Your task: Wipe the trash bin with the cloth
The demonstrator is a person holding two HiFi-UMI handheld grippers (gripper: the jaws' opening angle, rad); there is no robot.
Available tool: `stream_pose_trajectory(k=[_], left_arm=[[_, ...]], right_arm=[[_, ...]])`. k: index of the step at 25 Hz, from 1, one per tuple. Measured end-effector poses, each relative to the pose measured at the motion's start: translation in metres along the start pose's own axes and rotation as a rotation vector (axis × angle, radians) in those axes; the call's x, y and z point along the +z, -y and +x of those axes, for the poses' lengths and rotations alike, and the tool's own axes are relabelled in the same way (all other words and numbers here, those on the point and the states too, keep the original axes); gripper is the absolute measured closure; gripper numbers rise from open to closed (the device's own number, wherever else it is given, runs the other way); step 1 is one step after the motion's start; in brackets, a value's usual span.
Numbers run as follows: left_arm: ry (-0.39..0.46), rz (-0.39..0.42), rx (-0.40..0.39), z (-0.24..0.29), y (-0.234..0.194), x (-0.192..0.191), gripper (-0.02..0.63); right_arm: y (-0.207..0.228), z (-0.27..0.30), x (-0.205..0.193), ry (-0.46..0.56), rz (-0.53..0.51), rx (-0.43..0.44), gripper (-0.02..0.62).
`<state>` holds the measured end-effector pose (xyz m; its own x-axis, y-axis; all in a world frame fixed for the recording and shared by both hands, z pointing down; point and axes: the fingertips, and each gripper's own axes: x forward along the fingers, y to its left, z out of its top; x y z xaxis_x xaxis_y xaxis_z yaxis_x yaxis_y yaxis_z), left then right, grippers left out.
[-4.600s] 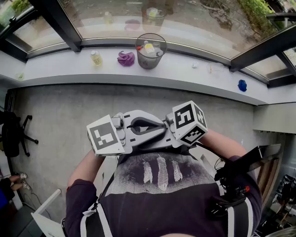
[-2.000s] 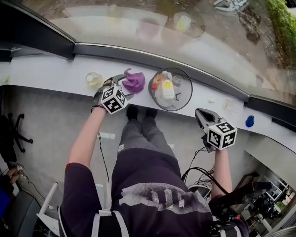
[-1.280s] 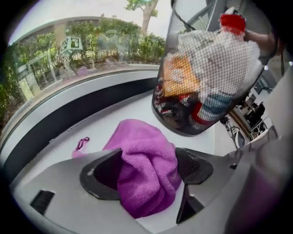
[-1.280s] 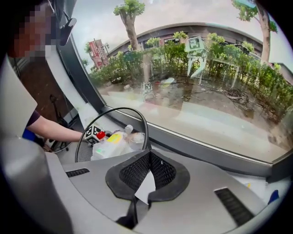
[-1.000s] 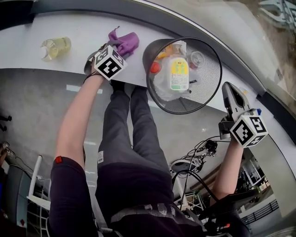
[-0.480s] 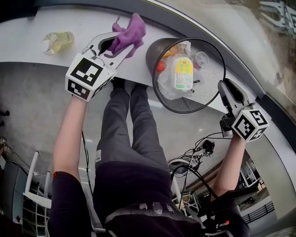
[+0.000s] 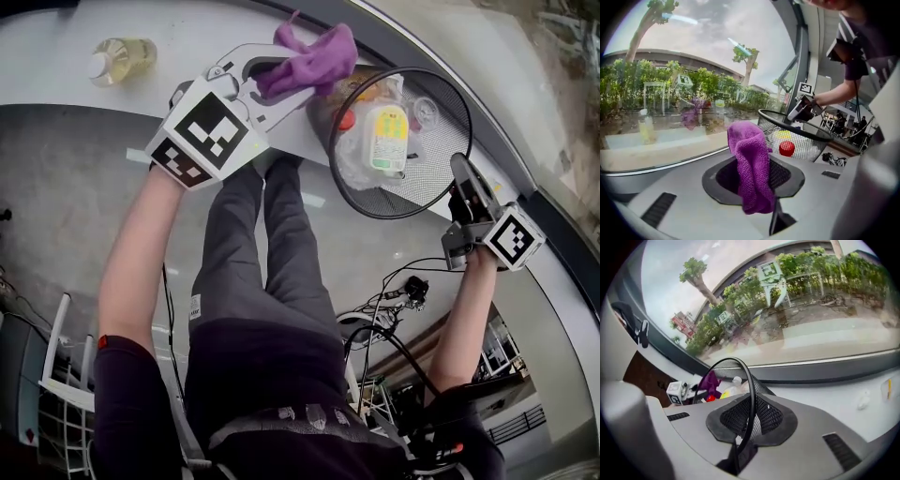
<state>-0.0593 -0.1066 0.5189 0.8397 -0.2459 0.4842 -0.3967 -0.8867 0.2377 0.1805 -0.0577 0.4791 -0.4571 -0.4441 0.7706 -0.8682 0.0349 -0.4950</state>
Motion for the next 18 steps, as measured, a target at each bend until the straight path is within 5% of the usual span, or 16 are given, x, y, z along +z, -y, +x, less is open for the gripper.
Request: stream_pose_trajectory(k=[4,12,18], left_arm=[[-0.018,0.001,-0.020,-0.013,0.009,-0.027,0.486],[-0.007,-0.110,-0.098,0.009,0.071,-0.014,0.485],[-0.094,-0.076,-0.172,0.019,0.100,-0.022,0.485]], right_arm=[[-0.007,0.004,-0.012,0.031,0.148,0.025,0.555],[0.016,-0.037,-0.037,0.123,0.420,0.104,0.540],[0.021,-0.044,-0.052,0.192,0.584,0.129,0.528]])
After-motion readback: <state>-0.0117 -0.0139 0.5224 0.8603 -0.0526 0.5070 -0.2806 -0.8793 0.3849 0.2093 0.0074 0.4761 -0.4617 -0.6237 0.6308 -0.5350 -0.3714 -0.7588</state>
